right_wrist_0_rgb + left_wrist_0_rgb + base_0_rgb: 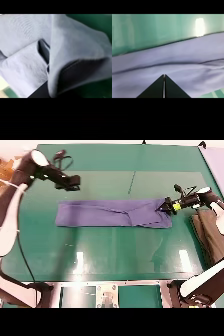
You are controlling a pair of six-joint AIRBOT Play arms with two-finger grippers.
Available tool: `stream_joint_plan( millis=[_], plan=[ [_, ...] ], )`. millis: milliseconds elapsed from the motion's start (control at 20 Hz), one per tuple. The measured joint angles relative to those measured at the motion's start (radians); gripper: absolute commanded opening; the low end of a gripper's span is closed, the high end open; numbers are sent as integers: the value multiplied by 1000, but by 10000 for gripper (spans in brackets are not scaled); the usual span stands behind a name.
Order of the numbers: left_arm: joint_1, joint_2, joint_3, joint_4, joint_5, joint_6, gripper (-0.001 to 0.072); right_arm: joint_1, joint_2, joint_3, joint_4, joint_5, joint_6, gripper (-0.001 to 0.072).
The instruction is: Fold the shirts.
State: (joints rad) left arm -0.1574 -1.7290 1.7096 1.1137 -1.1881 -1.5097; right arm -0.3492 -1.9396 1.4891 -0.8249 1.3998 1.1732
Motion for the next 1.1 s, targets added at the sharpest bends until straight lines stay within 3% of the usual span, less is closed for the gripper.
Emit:
stream_joint_plan(
  millis=[500, 950, 1100],
  plan=[
    [-387, -224, -2, -114, 312, 61, 23, 50, 209, 209, 27, 225, 100, 19],
    [-454, -292, 3, -221, 408, 79, 23, 174, 360, 348, 29, 309, 200, 19],
    [-445, -293, 43, -216, 356, 80, 23, 203, 369, 362, 29, 313, 219, 19]
  ],
)
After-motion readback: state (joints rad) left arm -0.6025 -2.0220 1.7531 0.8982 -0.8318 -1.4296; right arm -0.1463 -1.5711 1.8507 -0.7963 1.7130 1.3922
